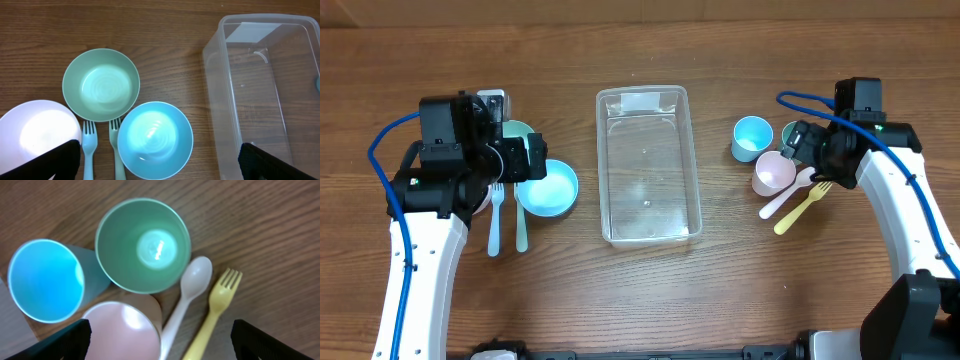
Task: Pack container
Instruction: 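Reach the right gripper to the pink cup and grasp it, then carry the pink cup into the container's far end and release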
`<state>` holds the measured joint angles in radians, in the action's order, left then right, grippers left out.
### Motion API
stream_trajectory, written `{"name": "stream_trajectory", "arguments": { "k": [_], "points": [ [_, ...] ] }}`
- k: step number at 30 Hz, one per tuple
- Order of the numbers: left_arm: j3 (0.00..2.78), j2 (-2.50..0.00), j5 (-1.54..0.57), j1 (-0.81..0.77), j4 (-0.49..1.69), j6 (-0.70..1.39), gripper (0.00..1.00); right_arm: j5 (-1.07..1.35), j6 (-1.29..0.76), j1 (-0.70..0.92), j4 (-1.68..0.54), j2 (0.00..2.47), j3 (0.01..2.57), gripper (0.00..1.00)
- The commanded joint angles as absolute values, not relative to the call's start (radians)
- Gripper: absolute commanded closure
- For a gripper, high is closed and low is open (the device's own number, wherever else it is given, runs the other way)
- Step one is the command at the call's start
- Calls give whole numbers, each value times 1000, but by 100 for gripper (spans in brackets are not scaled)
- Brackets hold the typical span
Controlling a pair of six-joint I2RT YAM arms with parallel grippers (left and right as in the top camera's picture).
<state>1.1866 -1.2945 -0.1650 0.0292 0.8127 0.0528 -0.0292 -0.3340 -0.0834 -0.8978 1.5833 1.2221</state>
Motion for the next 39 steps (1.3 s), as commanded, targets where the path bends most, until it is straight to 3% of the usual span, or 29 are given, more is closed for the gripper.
{"name": "stream_trajectory", "arguments": {
  "k": [1,5,13,15,19,22,28,32,39],
  "points": [
    [1211,-1301,-185,39,812,60,0,8,-353,-80,-873,1584,1193,11],
    [1211,-1302,-185,39,816,86,0,27,-373,-80,-875,1631,1179,21],
    [1211,-1302,-185,39,820,87,0,54,-372,-78,-894,1757,1179,32],
    [1211,-1302,-185,39,819,87,0,54,-372,-78,-894,1758,1179,44],
    [1211,-1302,-185,39,819,87,0,46,-372,-78,-903,1757,1179,80],
    [1211,-1302,-185,39,819,87,0,28,-373,-78,-930,1734,1179,96],
    [1211,-1302,-185,39,819,87,0,-35,-397,-16,-996,1541,1197,96],
    [1211,-1302,-184,39,819,86,0,8,-384,165,-1035,1386,1300,96],
    [1211,-1302,-184,39,818,86,0,54,-307,430,-1065,1540,1586,96]
  ]
}}
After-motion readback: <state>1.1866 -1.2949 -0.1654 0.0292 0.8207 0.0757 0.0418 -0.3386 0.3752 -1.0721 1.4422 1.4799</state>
